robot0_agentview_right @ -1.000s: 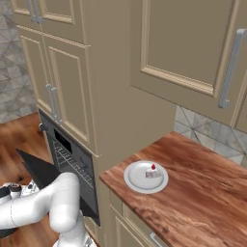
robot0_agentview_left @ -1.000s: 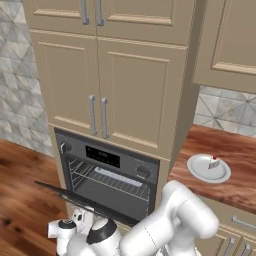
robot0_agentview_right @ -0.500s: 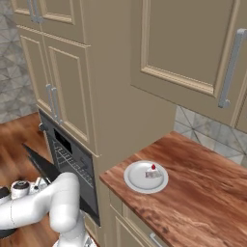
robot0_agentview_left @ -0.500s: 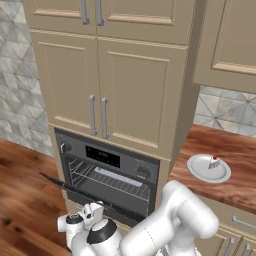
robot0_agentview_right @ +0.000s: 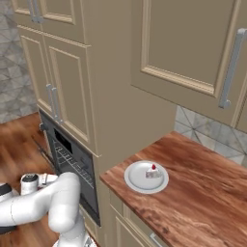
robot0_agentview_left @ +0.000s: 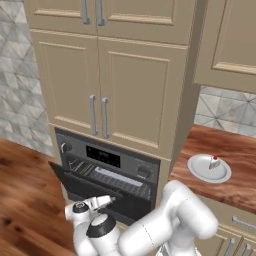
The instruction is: Take the baked cake out of the oven and place it on the plate for cooling. Then close the oven door.
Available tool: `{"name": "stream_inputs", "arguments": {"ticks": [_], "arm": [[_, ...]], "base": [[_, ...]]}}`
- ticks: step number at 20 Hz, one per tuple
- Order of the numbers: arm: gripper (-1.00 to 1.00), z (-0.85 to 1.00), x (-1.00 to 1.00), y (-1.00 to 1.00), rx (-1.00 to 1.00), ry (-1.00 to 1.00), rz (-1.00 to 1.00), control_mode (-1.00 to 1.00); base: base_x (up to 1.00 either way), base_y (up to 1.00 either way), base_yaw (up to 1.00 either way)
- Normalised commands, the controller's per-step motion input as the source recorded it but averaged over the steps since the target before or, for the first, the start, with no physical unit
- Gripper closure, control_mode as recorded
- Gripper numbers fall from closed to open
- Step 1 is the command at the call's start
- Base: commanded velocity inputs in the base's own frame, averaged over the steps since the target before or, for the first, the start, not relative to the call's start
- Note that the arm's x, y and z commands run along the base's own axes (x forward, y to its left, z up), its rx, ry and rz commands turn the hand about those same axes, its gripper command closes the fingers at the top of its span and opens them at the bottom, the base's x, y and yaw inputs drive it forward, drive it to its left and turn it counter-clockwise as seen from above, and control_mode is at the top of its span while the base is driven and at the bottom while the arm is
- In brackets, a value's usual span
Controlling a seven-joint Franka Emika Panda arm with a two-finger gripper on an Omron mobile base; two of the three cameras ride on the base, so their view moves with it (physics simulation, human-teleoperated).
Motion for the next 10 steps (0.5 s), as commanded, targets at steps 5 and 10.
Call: {"name": "stream_inputs", "arguments": {"ticks": [5, 10], "arm": [[-1.0, -0.3, 1.0, -0.19, -0.23, -0.63, -0.25, -1.0], [-1.0, -0.3, 1.0, -0.21, -0.22, -0.62, -0.23, -1.0]], "base": [[0.0, 0.0, 0.0], [0.0, 0.0, 0.0]]}}
